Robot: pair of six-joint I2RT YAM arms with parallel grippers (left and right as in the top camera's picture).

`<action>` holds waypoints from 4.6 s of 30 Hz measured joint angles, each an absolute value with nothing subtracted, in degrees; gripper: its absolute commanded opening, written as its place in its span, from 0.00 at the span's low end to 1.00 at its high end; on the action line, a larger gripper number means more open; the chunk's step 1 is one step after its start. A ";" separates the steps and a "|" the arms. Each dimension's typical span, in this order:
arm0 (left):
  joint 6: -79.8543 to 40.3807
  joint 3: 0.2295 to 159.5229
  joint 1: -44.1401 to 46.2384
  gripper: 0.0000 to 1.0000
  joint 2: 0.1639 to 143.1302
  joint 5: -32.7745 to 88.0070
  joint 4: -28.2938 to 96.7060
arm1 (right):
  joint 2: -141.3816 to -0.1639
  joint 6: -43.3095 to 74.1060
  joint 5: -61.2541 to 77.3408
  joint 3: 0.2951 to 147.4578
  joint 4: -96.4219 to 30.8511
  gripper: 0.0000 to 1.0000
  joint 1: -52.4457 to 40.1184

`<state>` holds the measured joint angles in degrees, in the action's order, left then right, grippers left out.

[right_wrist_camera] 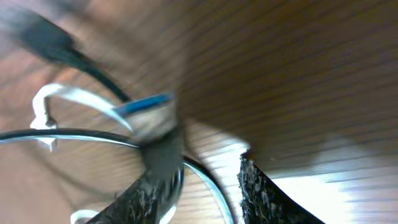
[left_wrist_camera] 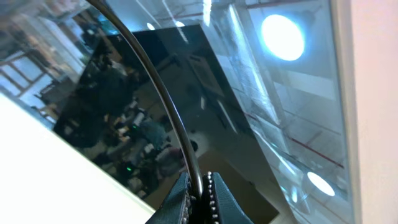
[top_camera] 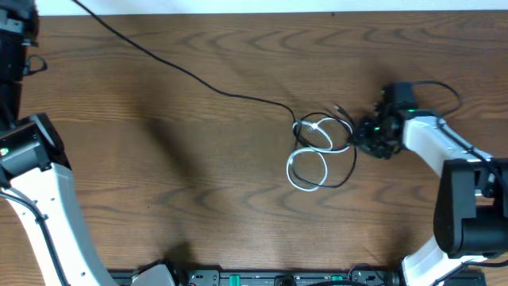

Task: Untangle cables

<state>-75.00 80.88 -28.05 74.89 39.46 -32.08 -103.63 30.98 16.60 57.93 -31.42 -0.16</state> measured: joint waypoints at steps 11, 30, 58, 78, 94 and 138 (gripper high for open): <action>-73.49 80.88 -31.42 0.07 74.89 40.95 -28.05 | -103.55 26.81 16.08 58.06 -32.58 0.40 8.27; -42.17 80.95 -15.35 0.07 74.89 50.09 19.99 | -94.32 10.00 39.24 59.18 -23.53 0.51 -4.86; -30.04 79.22 -14.66 0.07 83.24 22.35 21.17 | -107.81 13.37 33.28 63.66 -13.02 0.56 -28.97; -36.56 80.18 -17.26 0.08 85.12 4.82 42.39 | -115.85 15.40 36.51 63.66 0.43 0.04 -31.83; -30.98 80.18 -17.26 0.96 85.12 3.99 56.03 | -101.86 21.06 36.69 65.10 -9.32 0.01 -28.05; -8.95 80.20 2.44 0.87 90.37 43.83 48.86 | -85.86 14.17 16.19 101.56 -50.33 0.01 -21.78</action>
